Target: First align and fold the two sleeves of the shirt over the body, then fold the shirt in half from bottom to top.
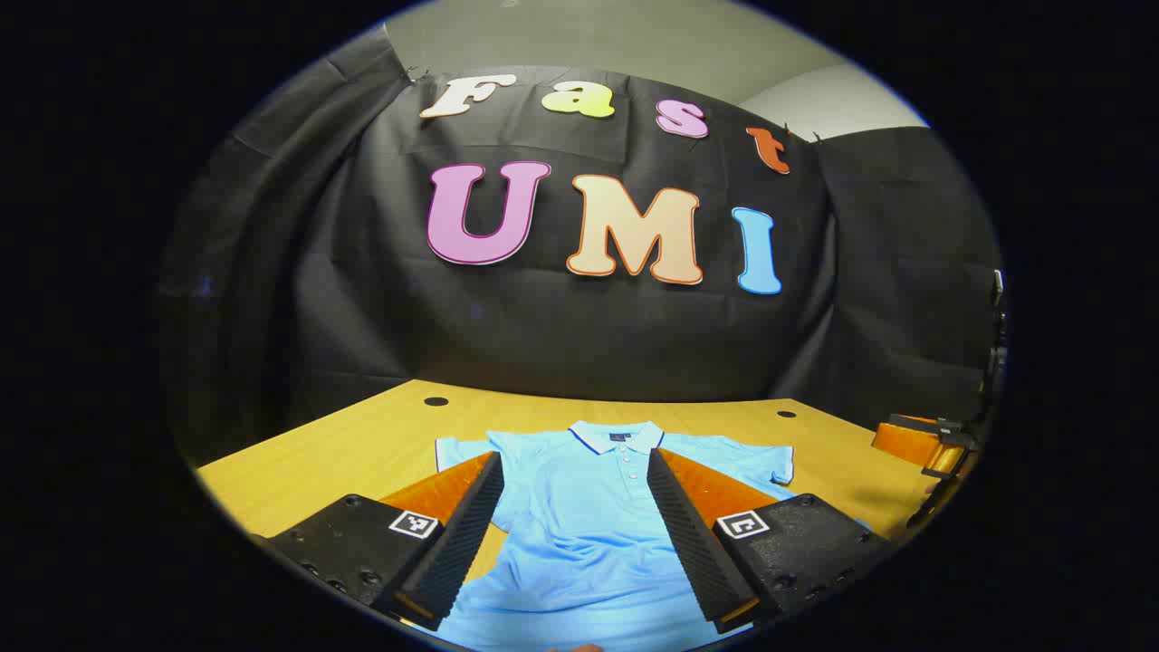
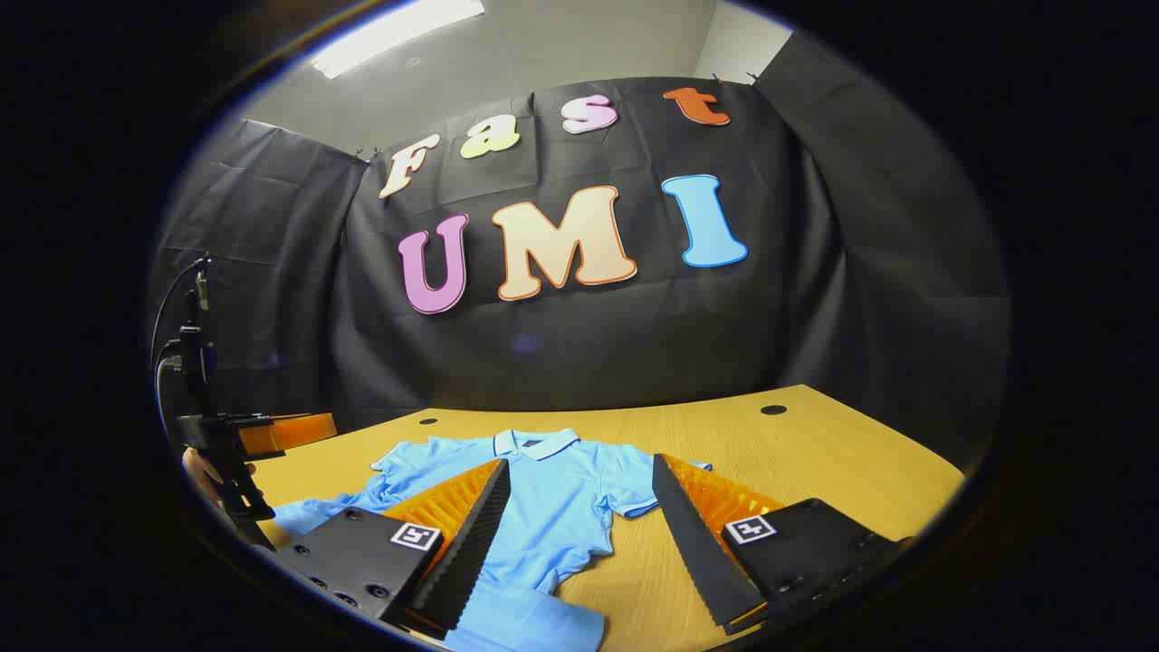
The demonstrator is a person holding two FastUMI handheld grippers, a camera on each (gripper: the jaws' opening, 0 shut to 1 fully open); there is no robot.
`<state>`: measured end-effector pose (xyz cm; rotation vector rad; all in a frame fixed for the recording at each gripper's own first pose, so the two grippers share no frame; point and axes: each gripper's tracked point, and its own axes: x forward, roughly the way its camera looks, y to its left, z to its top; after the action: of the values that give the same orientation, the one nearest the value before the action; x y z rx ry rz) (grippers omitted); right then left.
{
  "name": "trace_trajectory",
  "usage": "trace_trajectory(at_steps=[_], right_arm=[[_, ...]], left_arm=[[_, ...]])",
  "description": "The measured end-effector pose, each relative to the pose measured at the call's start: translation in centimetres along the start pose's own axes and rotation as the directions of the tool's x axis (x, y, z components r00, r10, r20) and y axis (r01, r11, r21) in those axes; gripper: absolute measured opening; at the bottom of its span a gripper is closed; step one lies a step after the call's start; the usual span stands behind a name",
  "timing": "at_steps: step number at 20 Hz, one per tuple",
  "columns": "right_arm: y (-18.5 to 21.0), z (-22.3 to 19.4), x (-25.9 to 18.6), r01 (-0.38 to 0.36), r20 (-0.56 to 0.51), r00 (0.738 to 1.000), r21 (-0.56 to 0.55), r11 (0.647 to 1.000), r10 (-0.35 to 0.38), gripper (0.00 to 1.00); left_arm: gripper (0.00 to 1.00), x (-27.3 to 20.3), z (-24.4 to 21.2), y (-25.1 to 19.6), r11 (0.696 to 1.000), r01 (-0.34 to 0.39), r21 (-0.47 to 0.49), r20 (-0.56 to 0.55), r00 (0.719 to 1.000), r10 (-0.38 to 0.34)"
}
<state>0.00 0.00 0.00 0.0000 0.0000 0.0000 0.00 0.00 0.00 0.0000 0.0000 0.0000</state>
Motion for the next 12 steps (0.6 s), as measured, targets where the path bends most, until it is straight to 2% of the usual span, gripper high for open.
trace_trajectory(at_steps=[12], right_arm=[[-0.36, -0.5, -0.16, 0.009, -0.023, 1.0, -0.004, 1.0, -0.009, 0.98]], left_arm=[[0.95, -0.24, -0.47, -0.61, 1.0, 0.021, 0.002, -0.029, 0.999, -0.021]])
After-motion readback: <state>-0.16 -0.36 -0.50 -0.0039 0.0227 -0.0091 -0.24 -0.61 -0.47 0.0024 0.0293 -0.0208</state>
